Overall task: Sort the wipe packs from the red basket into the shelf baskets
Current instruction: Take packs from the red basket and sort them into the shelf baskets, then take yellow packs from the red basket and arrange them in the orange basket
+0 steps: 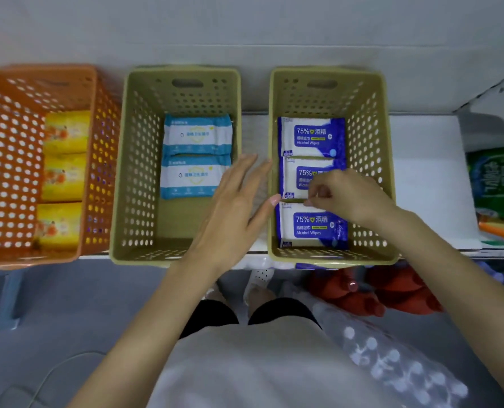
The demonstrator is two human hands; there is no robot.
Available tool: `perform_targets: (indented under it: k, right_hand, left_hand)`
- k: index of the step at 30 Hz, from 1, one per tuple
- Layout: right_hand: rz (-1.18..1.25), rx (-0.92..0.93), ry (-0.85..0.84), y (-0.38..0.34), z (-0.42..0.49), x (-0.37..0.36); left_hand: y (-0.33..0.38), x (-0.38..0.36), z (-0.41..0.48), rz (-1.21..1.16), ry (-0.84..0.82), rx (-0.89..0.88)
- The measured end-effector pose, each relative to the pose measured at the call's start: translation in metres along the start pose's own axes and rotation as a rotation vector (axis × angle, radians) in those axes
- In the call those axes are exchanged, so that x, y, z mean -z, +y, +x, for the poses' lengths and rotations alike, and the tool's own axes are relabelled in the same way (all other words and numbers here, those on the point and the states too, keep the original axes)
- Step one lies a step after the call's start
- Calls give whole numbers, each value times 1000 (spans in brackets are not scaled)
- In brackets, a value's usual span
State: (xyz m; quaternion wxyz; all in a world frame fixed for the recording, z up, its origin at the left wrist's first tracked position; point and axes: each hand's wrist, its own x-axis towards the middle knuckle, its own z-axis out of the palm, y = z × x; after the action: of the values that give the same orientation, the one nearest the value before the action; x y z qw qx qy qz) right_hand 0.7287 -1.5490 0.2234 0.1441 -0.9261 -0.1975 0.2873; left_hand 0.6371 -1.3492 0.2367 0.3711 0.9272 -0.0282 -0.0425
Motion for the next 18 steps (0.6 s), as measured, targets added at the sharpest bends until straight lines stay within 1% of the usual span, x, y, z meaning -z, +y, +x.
perform_targets:
  k: [2, 4, 6, 7, 12, 14, 16, 18]
  right_hand:
    - [316, -57, 148, -8, -17, 14]
    - [639, -36, 293, -30, -41, 25]
    - [860, 41, 357, -64, -65, 27]
    - [917, 88, 358, -84, -74, 24]
    - [960, 312, 246, -207, -92, -30]
    - [904, 384, 177, -261, -88, -63]
    - [807, 452, 99, -315, -84, -101]
    - [711, 515, 31, -369, -83, -140]
  left_hand:
    - [0, 14, -14, -79, 5, 1]
    - [-3, 27, -33, -143, 34, 21]
    - [-9, 40, -55, -234, 89, 62]
    - [-13, 48, -68, -286, 124, 86]
    - [-57, 90, -155, -480, 366, 235]
    - [-86, 106, -200, -556, 434, 332]
    - [-117, 124, -252, -573, 497, 429]
    - [-147, 146, -305, -574, 599, 517]
